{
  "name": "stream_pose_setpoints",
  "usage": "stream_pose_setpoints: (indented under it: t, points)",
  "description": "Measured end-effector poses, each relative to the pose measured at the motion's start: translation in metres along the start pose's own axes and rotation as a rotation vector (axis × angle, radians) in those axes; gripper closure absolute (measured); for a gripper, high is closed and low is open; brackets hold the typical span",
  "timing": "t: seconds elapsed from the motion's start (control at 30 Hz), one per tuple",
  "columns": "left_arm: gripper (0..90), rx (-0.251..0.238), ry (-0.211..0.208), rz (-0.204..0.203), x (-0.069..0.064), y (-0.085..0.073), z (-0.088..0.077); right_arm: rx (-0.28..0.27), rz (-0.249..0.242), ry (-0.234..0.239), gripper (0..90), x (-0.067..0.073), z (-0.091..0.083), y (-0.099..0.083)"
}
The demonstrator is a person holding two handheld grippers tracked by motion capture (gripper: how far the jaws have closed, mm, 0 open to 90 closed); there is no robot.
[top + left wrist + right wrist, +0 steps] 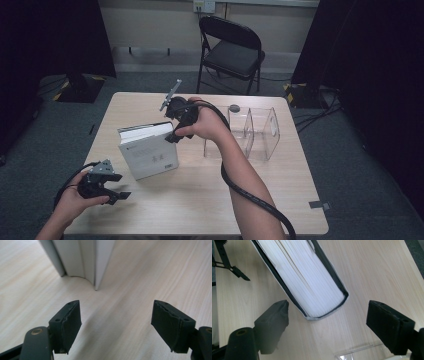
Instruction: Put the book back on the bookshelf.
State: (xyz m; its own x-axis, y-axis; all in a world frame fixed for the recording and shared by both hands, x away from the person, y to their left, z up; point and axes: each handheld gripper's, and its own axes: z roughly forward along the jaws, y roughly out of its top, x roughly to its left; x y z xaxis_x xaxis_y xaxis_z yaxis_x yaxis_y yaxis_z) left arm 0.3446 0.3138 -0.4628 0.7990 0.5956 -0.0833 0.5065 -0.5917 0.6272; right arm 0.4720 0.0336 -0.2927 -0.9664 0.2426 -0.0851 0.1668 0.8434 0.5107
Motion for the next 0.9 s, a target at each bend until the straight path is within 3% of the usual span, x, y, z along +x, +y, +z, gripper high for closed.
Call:
stream_pose_setpoints:
  t: [0.23,0.37,0.63,0.9]
  points:
    - [23.6,-0.001,-0.010,0.004,-0.002,-0.006,0.011,0.010,-0.030,-0.011,17.9,0.003,0.002,0.010]
    - [23.0,-0.005,-0.010,0.027,-0.002,-0.010,0.017,0.024,-0.043,-0.008,18.6,0.003,0.006,0.014]
    - [20.0,-0.009,-0.003,0.057,-0.003,-0.013,0.022,0.031,-0.077,0.023,27.9,0.009,0.012,0.021]
    - [15.2,-0.040,0.011,0.091,-0.005,-0.017,0.025,0.051,-0.111,-0.003,30.0,0.015,0.016,0.024]
